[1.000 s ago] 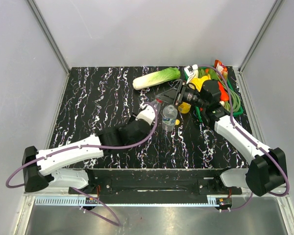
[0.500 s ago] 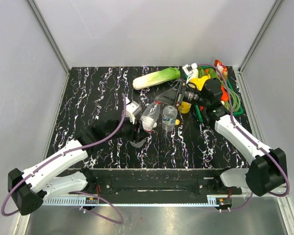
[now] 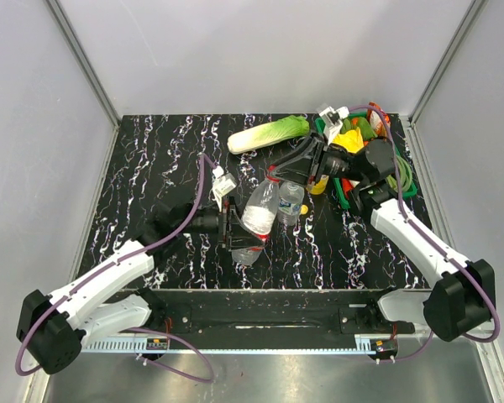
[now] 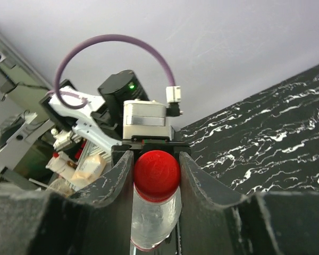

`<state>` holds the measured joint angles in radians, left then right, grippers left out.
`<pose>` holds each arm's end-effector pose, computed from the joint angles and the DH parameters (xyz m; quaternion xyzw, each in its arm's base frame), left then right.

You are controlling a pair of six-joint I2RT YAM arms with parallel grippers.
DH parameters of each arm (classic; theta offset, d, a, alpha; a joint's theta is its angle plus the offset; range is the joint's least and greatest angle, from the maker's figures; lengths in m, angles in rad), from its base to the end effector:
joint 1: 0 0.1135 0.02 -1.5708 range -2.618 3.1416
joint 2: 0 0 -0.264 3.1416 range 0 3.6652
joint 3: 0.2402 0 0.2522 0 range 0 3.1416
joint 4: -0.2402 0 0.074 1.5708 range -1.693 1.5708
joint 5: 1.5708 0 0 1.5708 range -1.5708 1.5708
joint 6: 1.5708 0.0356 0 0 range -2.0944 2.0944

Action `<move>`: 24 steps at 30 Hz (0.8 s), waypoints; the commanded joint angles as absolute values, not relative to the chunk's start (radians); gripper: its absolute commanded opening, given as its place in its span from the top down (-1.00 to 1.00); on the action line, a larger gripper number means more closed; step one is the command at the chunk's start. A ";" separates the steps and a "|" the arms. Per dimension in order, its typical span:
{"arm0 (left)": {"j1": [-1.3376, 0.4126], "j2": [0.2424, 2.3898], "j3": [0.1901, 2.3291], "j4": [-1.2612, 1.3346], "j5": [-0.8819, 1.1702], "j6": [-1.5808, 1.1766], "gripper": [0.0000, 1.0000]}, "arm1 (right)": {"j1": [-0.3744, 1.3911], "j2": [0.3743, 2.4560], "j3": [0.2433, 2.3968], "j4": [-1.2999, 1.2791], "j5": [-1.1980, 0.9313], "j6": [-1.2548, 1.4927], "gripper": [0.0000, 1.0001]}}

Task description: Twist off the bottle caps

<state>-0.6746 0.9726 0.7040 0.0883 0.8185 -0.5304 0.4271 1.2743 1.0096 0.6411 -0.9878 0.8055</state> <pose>0.1557 -0.1578 0.3069 0.3050 0.6843 -0.5848 0.3110 0.2444 0.1439 0.3942 -0.2919 0.5600 0.6384 0.4401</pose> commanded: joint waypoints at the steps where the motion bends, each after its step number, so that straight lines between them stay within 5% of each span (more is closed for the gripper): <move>1: -0.670 0.962 0.687 0.451 1.040 -0.679 -0.09 | 0.431 1.235 1.008 0.823 -1.089 0.857 1.00; 24: -0.672 0.960 0.600 0.752 1.187 -0.874 -0.16 | 0.433 1.279 0.977 1.410 -1.140 1.175 1.00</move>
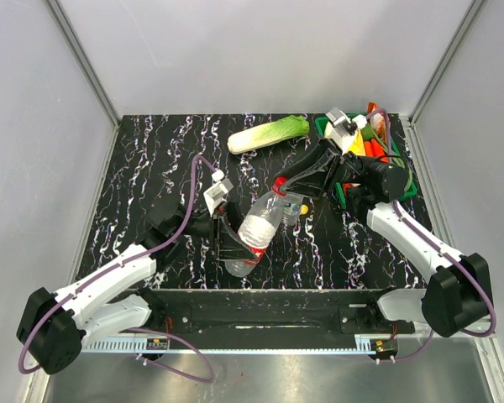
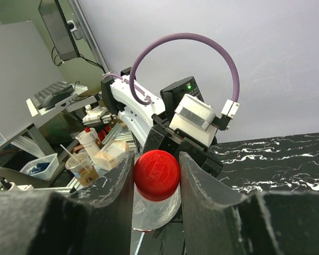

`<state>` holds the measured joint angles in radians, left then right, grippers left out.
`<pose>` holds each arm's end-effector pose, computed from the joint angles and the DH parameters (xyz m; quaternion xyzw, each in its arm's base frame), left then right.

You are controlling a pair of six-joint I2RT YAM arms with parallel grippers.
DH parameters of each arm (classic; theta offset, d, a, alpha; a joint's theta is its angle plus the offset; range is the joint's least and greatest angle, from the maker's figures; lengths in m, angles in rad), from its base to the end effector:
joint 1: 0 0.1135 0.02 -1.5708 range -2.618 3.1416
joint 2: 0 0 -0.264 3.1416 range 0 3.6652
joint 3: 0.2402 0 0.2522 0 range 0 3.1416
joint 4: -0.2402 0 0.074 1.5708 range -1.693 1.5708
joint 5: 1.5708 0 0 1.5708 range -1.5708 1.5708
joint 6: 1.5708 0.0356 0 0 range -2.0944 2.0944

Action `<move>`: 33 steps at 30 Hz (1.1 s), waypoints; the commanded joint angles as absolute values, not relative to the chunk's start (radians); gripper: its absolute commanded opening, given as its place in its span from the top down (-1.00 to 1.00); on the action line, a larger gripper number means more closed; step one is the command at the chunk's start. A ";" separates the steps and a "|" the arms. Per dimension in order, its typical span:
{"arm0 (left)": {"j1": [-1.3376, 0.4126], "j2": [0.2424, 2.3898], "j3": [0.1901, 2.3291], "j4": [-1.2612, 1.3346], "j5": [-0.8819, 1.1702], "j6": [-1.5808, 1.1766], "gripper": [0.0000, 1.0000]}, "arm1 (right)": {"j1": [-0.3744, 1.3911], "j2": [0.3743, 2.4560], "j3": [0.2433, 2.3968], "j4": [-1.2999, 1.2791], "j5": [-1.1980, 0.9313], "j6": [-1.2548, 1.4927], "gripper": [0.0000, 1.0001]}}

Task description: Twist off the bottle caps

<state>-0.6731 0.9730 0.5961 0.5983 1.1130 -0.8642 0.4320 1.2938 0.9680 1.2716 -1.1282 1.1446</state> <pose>0.1434 -0.1551 0.3171 0.3600 0.5673 -0.6981 0.2473 0.2147 0.1344 0.4183 -0.3862 0.4209 0.6862 0.4504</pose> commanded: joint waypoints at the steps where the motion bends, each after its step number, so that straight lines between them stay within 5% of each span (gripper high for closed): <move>1: -0.672 0.960 0.597 0.749 1.190 -0.874 -0.16 | 0.433 1.276 0.977 1.408 -1.138 1.172 1.00; 13: -0.672 0.954 0.575 0.747 1.221 -0.871 -0.16 | 0.431 1.192 0.966 1.376 -1.121 1.106 1.00; 33: -0.669 0.962 0.635 0.445 1.144 -0.652 -0.16 | 0.430 1.052 0.948 0.974 -1.025 0.811 1.00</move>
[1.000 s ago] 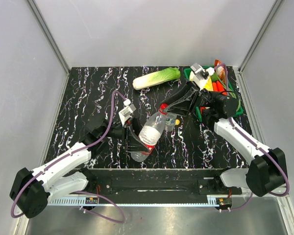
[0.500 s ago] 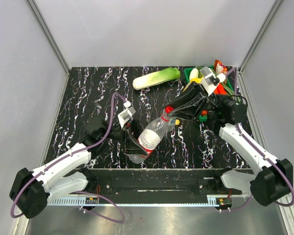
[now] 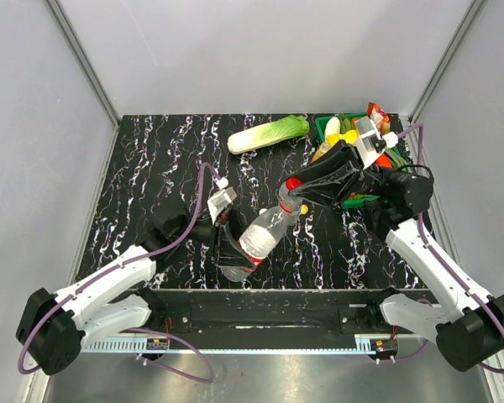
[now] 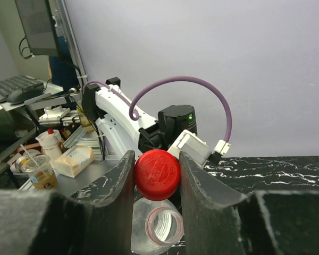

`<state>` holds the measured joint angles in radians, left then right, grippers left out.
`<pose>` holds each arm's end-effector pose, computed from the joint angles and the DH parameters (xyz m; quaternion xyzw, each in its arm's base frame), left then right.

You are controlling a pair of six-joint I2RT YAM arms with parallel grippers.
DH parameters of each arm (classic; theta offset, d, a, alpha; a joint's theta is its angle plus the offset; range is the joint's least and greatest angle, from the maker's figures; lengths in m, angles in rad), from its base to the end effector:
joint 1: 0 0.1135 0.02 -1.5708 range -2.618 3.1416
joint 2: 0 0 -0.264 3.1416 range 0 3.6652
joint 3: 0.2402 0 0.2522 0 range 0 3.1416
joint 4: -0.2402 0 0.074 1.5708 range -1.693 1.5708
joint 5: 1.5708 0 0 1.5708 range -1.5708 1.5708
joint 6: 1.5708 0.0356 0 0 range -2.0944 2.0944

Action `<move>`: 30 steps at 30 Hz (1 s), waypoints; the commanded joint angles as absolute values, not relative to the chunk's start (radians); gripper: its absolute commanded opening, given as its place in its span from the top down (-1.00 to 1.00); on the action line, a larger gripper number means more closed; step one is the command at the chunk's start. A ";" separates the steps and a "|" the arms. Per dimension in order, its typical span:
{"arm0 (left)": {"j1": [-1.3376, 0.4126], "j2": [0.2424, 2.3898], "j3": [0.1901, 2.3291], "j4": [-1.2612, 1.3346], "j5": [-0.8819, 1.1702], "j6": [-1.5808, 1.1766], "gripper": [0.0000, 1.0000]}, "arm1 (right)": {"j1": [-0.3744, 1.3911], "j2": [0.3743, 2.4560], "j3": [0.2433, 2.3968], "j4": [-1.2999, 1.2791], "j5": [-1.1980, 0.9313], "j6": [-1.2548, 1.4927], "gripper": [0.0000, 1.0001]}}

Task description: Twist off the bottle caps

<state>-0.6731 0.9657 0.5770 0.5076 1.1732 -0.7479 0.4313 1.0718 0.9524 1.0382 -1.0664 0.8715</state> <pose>0.1409 -0.1543 0.3037 0.3930 0.5680 -0.6848 0.2325 0.1681 0.1117 0.4482 -0.4097 0.3743 0.6241 0.5501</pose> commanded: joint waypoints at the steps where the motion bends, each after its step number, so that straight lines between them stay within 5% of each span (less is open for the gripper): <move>1: -0.669 0.965 0.640 0.424 1.135 -0.637 -0.16 | 0.431 1.054 0.948 0.966 -1.025 0.808 1.00; 23: -0.233 0.957 0.615 0.313 0.885 -0.687 -0.16 | 0.433 1.173 0.982 0.565 -0.977 0.577 1.00; 30: -0.143 0.845 0.734 -0.057 0.698 -0.505 -0.17 | 0.448 1.249 0.991 0.462 -0.931 0.502 1.00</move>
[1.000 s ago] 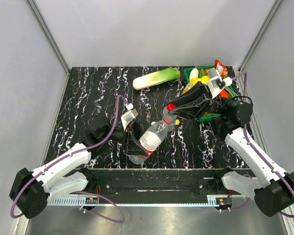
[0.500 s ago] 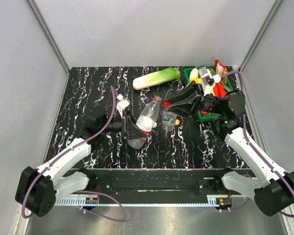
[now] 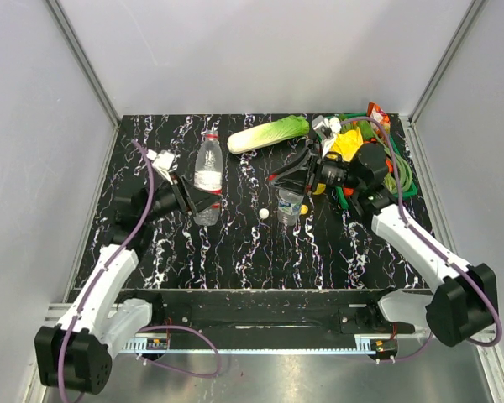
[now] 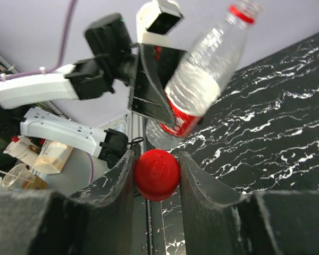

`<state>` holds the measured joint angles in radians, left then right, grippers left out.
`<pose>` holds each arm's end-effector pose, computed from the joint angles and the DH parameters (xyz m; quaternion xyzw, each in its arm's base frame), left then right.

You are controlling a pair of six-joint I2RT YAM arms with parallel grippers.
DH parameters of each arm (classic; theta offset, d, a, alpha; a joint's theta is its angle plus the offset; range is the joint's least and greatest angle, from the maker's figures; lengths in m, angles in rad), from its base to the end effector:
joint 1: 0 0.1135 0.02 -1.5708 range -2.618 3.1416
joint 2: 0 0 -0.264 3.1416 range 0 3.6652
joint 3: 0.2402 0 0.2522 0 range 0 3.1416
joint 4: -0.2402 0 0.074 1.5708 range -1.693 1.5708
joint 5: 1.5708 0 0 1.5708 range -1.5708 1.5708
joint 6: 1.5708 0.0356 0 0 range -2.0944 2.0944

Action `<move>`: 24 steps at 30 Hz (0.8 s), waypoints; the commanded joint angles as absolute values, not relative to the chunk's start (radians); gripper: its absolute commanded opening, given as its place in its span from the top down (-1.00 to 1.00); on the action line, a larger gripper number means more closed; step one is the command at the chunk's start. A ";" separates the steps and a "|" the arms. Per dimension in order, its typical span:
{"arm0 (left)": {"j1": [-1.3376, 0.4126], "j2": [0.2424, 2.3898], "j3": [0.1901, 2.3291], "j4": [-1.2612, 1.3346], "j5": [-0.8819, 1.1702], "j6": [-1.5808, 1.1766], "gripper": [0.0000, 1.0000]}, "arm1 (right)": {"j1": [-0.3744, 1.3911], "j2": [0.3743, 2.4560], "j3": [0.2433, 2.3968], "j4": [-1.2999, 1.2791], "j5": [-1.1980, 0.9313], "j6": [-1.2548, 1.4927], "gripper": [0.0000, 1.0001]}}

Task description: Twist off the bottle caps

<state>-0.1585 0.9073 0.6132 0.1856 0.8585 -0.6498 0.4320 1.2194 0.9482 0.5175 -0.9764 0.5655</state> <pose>0.1991 -0.0591 0.2974 0.1050 0.7241 -0.5236 0.4364 0.2349 0.1408 0.3765 -0.3328 0.5665 0.5864 0.4737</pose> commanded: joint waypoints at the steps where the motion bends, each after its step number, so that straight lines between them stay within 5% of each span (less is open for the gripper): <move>1: -0.143 0.836 0.765 -0.118 0.658 -0.468 -0.17 | 0.457 1.262 0.996 0.453 -0.928 0.496 1.00; 9: -0.143 0.763 0.880 -0.331 0.565 -0.353 -0.17 | 0.595 1.414 1.113 0.229 -0.845 0.335 1.00; 24: -0.143 0.589 0.761 -0.189 0.710 -0.396 -0.21 | 0.787 1.715 1.238 0.060 -0.575 0.169 1.00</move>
